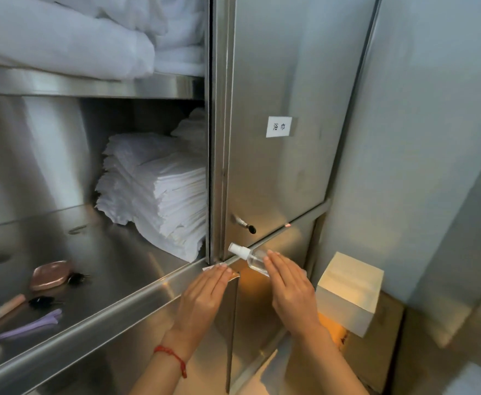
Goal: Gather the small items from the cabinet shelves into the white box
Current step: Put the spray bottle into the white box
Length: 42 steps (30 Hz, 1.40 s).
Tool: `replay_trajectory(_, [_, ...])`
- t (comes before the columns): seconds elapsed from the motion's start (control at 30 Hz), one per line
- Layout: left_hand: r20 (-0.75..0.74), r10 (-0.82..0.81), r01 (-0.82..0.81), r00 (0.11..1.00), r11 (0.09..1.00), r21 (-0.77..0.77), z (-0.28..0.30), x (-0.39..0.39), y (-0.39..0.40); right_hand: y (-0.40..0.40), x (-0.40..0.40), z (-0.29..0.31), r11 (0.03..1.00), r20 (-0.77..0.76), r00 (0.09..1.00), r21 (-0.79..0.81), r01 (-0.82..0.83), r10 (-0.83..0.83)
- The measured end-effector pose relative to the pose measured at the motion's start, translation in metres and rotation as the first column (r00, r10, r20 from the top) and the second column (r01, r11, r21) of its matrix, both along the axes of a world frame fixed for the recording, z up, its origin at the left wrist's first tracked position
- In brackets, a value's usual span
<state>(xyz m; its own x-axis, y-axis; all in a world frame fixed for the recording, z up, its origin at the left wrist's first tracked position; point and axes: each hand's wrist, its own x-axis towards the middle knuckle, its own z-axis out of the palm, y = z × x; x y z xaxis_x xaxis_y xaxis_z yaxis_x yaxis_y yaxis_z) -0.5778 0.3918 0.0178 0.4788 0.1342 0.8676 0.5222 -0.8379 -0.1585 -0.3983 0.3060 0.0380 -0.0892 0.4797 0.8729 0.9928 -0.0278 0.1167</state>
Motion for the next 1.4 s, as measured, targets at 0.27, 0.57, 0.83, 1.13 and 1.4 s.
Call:
replay_trajectory(0.27, [0.051,-0.094,0.095,0.994,0.995,-0.017,-0.003,0.1,-0.017,-0.033,0.087,0.006,0.992,-0.029,0.995,-0.087,0.09,-0.093])
replay_trajectory(0.57, [0.034,-0.174,0.176,0.984,0.983,-0.06,0.004,0.192,-0.033,-0.052,0.174,0.004,0.986,-0.083,0.99,-0.133,0.099,-0.111])
replay_trajectory(0.83, [-0.02,-0.205,0.203,0.979,0.976,-0.08,0.001,0.25,-0.035,-0.063,0.231,-0.006,0.969,-0.099,0.981,-0.201,0.143,-0.165])
replay_trajectory(1.13, [-0.034,-0.329,0.324,0.944,0.939,-0.113,0.001,0.309,-0.003,-0.046,0.278,-0.015,0.965,-0.088,0.966,-0.123,0.233,-0.245])
replay_trajectory(1.4, [0.029,-0.485,0.485,0.874,0.871,-0.08,-0.005,0.374,0.048,-0.012,0.322,-0.023,0.909,-0.083,0.908,-0.111,0.402,-0.412])
